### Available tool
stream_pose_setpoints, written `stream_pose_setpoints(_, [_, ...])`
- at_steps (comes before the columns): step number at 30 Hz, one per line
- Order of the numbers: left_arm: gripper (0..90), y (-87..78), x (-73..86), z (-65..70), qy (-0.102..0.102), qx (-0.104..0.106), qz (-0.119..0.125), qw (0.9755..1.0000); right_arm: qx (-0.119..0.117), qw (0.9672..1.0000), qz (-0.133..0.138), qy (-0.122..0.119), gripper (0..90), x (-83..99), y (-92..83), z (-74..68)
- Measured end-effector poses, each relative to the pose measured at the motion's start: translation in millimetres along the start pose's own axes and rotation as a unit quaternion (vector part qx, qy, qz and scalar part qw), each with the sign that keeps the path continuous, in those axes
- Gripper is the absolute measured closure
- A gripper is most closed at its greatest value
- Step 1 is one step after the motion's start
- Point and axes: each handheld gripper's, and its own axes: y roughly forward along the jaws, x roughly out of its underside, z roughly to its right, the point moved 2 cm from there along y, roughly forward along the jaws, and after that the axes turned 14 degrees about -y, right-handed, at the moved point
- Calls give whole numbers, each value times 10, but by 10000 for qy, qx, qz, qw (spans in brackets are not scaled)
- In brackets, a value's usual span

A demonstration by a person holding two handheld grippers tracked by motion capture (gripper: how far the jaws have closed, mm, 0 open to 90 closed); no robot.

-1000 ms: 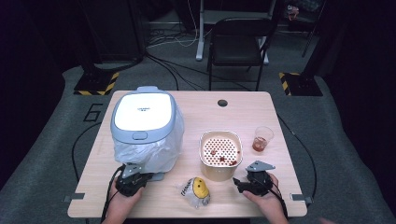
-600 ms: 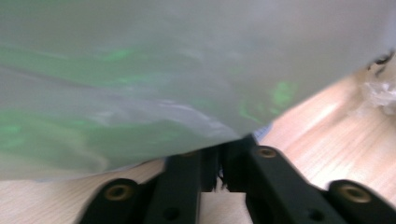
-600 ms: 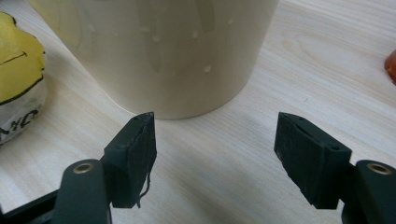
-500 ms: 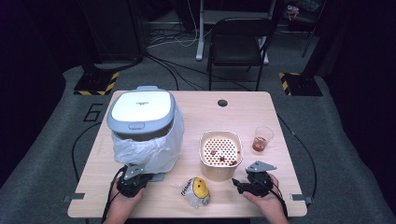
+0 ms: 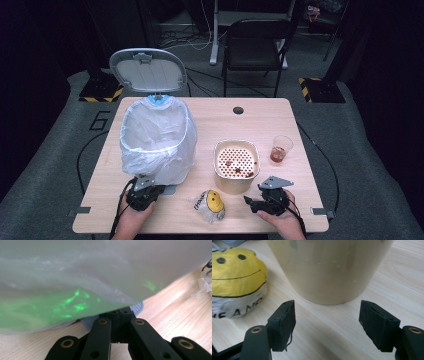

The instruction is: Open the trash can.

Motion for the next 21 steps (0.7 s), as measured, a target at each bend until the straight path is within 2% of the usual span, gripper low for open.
stream_pose_setpoints(3, [900, 0, -1, -1, 0, 6, -3, 10000, -48, 10000, 15, -30, 289, -9, -2, -44])
stream_pose_setpoints(5, [900, 4, -3, 1, -32, 47, 15, 10000, -192, 9997, 89, -159, 289, -27, -18, -109])
stream_pose_setpoints(8, [900, 5, -5, -4, -28, 46, 6, 10000, -217, 9995, 160, -165, 289, -49, -33, -155])
stream_pose_setpoints(9, [900, 5, -5, -1, -30, 43, 9, 10000, -293, 9990, 236, -246, 296, -80, -50, -195])
stream_pose_setpoints(15, [900, 5, -4, 1, -19, 50, 12, 10000, -492, 9973, 456, -294, 310, -188, -64, -321])
stream_pose_setpoints(19, [900, 5, -5, 1, -11, 49, 6, 10000, -683, 9951, 530, -480, 315, -287, -25, -430])
stream_pose_setpoints(21, [900, 5, -5, 1, -9, 48, 4, 10000, -695, 9949, 524, -508, 316, -300, -17, -443])
